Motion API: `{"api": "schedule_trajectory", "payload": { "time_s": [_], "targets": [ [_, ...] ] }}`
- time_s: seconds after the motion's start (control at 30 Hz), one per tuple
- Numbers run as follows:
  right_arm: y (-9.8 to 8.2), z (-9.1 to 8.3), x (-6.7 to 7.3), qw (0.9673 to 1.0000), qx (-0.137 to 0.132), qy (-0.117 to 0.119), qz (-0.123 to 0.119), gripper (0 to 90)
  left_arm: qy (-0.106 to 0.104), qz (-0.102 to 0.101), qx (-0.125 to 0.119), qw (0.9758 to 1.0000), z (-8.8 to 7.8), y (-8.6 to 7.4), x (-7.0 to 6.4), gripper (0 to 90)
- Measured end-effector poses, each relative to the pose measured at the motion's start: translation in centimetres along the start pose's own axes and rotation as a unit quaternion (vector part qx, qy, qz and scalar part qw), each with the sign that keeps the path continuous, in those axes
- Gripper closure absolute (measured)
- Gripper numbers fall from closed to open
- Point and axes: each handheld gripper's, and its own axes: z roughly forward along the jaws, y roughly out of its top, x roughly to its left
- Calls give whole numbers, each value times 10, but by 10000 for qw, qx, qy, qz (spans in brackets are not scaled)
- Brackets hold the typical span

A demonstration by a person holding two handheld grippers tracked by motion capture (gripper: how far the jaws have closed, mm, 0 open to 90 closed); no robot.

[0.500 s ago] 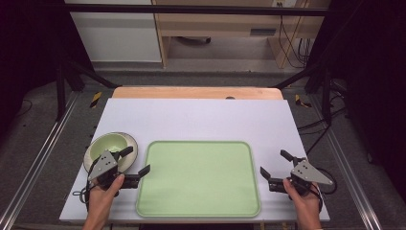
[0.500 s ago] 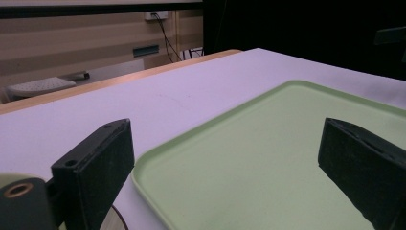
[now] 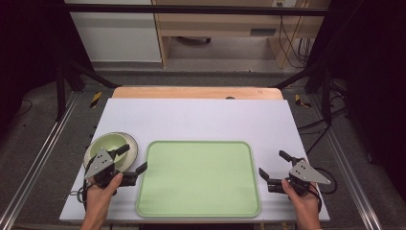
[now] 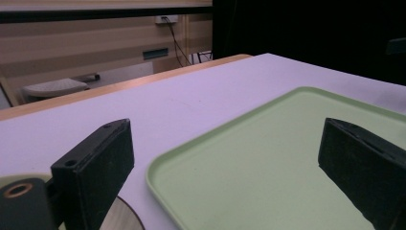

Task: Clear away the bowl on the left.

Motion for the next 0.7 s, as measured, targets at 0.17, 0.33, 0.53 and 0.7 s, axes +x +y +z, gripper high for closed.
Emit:
{"api": "schedule_trajectory", "payload": {
  "time_s": [0.17, 0.33, 0.53, 0.7],
  "targets": [
    [0, 0, 1, 10000, 1, 18, -7, 40, 220, 71, -50, 9997, -4, 10, 3, 51],
    [0, 0, 1, 10000, 4, 12, 3, 40, 395, 64, -102, 9991, -1, 21, 6, 51],
    [-1, 0, 1, 10000, 11, -6, 14, 40, 571, 230, 71, 9981, 5, 33, 13, 52],
    [-2, -1, -1, 10000, 15, -43, 54, 40, 776, 328, 193, 9963, 9, 40, 25, 57]
  ]
}}
